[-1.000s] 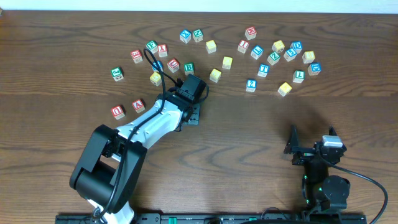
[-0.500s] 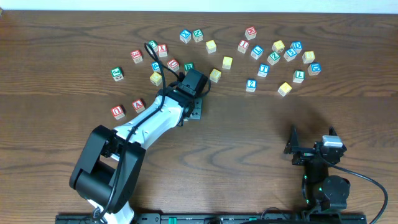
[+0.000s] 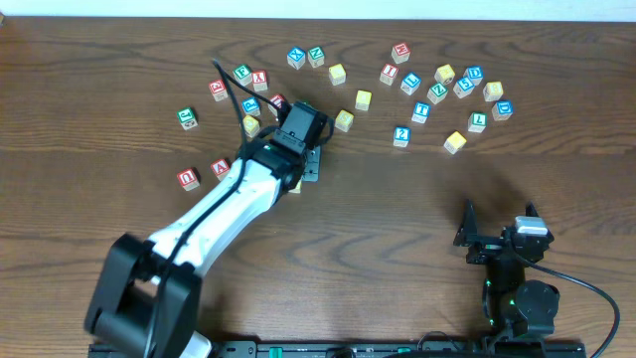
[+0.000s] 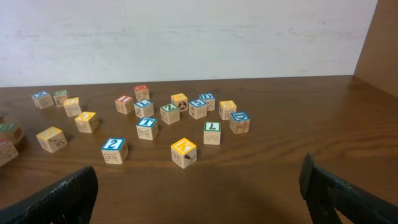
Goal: Spell out ROBOT
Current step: 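Move the left gripper up over the green B block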
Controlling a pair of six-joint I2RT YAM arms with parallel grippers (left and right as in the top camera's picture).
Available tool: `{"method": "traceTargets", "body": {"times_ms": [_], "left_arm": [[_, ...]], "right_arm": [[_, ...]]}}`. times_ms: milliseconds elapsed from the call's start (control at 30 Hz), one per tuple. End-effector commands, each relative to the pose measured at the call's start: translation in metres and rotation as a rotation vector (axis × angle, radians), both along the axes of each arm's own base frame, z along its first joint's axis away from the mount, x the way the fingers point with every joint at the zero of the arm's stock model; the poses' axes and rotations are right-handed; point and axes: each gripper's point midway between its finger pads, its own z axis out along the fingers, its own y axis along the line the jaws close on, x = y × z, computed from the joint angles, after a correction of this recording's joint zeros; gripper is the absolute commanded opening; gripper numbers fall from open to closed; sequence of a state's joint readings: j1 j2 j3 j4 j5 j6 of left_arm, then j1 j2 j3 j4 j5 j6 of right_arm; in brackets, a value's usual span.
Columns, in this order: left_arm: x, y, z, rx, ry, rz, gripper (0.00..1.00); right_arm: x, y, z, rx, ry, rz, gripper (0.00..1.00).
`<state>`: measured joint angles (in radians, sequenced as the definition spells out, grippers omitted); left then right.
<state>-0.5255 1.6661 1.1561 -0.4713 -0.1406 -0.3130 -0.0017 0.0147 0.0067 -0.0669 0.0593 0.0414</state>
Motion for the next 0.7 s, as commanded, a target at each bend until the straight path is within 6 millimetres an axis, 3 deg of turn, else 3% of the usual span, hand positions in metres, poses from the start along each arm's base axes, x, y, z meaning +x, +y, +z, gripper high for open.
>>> {"method": "traceTargets", "body": {"times_ms": [0,367,667], "left_arm": [[0.008,0.004,0.037,-0.008,-0.097,0.0,0.45],[0.023,-0.005,0.098,-0.054,-0.236,-0.039,0.5],[0.023,-0.005,0.103,-0.052,-0.233,-0.038,0.5]], "right_arm": [[0.0,0.001,0.0,0.006,-0.001,0.001,0.99],[0.0,0.001,0.0,0.006,-0.001,0.001,0.99],[0.0,0.001,0.0,0.006,-0.001,0.001,0.99]]}}
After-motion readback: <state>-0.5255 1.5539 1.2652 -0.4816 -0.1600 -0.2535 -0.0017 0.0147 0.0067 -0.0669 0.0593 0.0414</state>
